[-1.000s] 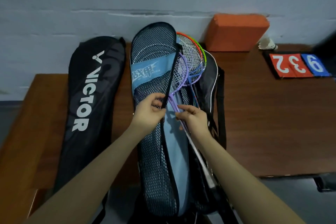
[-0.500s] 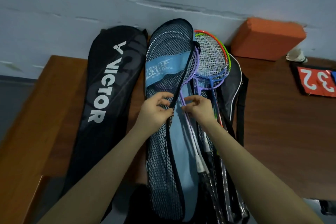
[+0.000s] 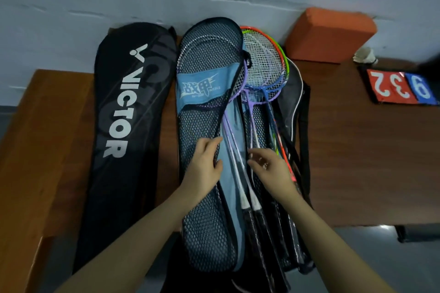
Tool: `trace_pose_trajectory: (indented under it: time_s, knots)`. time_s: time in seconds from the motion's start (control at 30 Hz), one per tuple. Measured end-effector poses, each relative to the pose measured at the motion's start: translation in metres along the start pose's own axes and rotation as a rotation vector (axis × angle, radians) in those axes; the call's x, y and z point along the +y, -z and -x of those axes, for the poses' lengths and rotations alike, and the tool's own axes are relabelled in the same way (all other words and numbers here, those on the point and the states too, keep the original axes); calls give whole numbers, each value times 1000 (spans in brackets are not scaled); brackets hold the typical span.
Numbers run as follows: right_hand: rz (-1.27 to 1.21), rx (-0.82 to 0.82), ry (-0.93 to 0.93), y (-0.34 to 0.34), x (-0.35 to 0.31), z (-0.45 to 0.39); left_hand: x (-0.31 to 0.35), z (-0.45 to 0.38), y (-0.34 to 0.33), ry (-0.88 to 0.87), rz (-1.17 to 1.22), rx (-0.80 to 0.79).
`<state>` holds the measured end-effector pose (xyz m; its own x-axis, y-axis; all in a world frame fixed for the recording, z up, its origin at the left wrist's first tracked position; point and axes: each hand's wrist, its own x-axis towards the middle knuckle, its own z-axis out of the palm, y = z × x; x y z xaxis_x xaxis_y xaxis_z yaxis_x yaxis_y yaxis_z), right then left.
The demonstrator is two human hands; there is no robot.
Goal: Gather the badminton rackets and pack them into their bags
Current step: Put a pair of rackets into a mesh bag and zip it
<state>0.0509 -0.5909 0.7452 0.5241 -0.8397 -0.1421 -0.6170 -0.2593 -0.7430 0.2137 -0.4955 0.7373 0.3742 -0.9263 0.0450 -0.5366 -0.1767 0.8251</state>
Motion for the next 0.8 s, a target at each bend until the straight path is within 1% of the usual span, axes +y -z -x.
trace_pose_trajectory:
  time_s: [0.07, 0.13, 0.2, 0.3, 0.4, 0.5, 0.6, 0.63, 0.73, 0.8]
  knots:
    - [27, 8, -9, 2, 10, 21, 1, 17, -9, -4, -56, -7]
    - [65, -3, -34, 4, 18, 39, 6, 35, -17, 11, -95, 20]
    - [126, -49, -56, 5, 24, 56, 13, 53, -25, 42, -127, 36]
    - [191, -143, -53, 4, 27, 80, 18, 76, -36, 140, -142, 22]
    - [180, -193, -49, 5, 28, 89, 20, 88, -41, 173, -98, 47]
    - [67, -196, -70, 6, 27, 87, 26, 90, -43, 149, -109, 90]
    - [-212, -155, -132, 5, 23, 82, 30, 92, -45, 145, -154, 131]
    - [-261, -153, -133, 3, 21, 80, 30, 95, -47, 147, -196, 139]
    - [-298, -140, -153, -3, 20, 77, 22, 104, -54, 200, -352, 71]
    - [-319, -131, -184, -4, 20, 79, 19, 107, -60, 229, -367, 9]
